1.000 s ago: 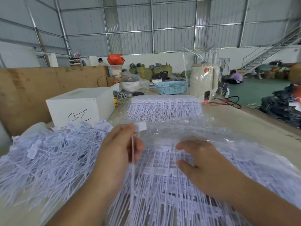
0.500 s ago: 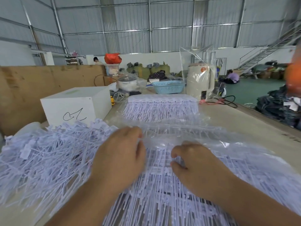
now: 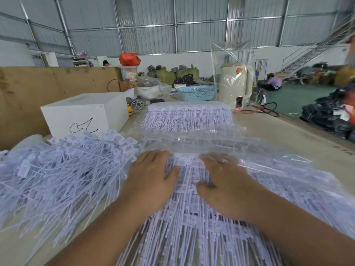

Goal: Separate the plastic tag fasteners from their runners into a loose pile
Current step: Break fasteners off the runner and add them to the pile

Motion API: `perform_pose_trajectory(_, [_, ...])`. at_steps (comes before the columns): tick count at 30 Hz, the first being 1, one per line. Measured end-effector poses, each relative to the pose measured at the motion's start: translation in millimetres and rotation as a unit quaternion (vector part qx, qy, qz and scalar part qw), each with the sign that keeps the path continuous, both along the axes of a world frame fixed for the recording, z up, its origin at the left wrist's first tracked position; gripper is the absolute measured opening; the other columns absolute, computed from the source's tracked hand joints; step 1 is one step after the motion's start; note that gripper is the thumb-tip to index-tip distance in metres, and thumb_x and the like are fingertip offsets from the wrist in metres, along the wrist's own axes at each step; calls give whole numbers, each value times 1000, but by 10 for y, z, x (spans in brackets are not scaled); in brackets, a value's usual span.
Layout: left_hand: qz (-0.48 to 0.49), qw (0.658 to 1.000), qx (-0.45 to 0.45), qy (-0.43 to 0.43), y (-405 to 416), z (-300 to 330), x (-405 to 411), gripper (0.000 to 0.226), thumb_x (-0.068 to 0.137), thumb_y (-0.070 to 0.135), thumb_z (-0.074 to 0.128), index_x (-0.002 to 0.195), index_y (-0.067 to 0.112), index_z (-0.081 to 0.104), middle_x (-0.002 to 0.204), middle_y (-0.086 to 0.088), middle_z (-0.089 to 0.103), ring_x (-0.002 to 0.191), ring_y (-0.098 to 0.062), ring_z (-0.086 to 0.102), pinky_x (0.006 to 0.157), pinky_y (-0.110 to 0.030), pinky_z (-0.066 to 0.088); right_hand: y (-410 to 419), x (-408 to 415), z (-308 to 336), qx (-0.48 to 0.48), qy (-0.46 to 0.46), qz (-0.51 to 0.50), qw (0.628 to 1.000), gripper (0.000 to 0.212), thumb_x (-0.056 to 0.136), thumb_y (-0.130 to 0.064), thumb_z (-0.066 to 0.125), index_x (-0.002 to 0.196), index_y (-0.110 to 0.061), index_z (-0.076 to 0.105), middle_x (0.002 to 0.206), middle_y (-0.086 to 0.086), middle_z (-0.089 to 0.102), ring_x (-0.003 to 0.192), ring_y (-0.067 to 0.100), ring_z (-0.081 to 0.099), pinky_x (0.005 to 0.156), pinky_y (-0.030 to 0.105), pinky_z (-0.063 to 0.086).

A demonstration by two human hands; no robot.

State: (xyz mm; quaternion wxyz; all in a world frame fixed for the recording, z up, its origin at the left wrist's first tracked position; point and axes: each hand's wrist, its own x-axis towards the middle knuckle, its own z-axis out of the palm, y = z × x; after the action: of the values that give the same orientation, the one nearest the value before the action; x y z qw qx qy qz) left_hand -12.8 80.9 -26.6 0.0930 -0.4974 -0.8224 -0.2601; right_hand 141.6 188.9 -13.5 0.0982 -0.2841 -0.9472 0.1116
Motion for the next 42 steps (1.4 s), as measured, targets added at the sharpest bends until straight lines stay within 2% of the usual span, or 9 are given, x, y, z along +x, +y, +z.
perform_pose_trajectory(8, [21,999,-19,32,70,-13,-25,59,96,55,35,148,27,29,152,8,31,135,-3,13,104,-28,6,22,-24,68,62,172,-23,983,60,84,-38,64,138,-24,43,140,1,36,132,26,27,113,39,24])
perform_pose_trajectory(12, [0,995,60,-76,37,88,7,56,93,64,35,138,33,46,136,13,47,128,-7,31,105,-33,16,23,-6,110,94,268,11,959,22,87,-23,65,108,-17,66,107,2,53,107,26,46,94,35,36])
perform_pose_trajectory(14, [-21,986,83,-141,-10,121,9,52,93,65,37,133,35,52,129,15,49,124,-7,37,114,-42,23,16,34,140,53,313,54,947,2,89,-17,65,88,-17,64,92,-1,54,90,16,49,79,30,37])
perform_pose_trajectory(18, [-44,987,95,-118,-62,158,-17,34,98,49,44,124,33,60,114,20,53,122,-9,45,112,-48,28,8,132,183,-70,347,125,927,13,93,-20,61,83,-20,54,63,3,53,49,10,42,47,18,32])
perform_pose_trajectory(24, [-40,955,151,-251,-159,202,-38,43,82,78,28,89,52,62,97,34,59,101,11,54,93,-27,40,-49,234,300,-42,458,175,871,8,91,-13,56,83,-14,53,64,6,48,51,19,40,45,24,31])
perform_pose_trajectory(29, [-50,904,191,-378,-175,304,1,59,78,77,29,93,38,70,87,15,74,77,6,65,68,-28,40,-34,289,338,8,421,195,886,9,95,-20,54,87,-17,57,62,1,50,47,8,40,44,20,31])
perform_pose_trajectory(35, [-69,873,262,-406,-179,404,61,9,89,27,65,94,32,71,78,7,73,67,-7,64,66,-25,46,-34,328,391,35,373,187,908,19,95,-27,51,88,-12,61,58,0,49,48,13,43,46,31,34])
perform_pose_trajectory(39, [-94,790,315,-517,-251,533,43,35,76,23,72,110,24,65,59,3,60,48,-10,48,51,-25,36,-2,343,444,54,266,134,953,25,96,-40,44,80,-22,52,52,-4,45,43,13,43,43,30,32])
perform_pose_trajectory(42, [-167,710,274,-627,-339,609,33,43,56,26,76,96,14,65,53,2,49,37,-8,36,40,-18,26,33,326,460,100,99,46,989,24,95,-45,42,80,-26,42,59,-4,46,50,11,48,50,33,41])
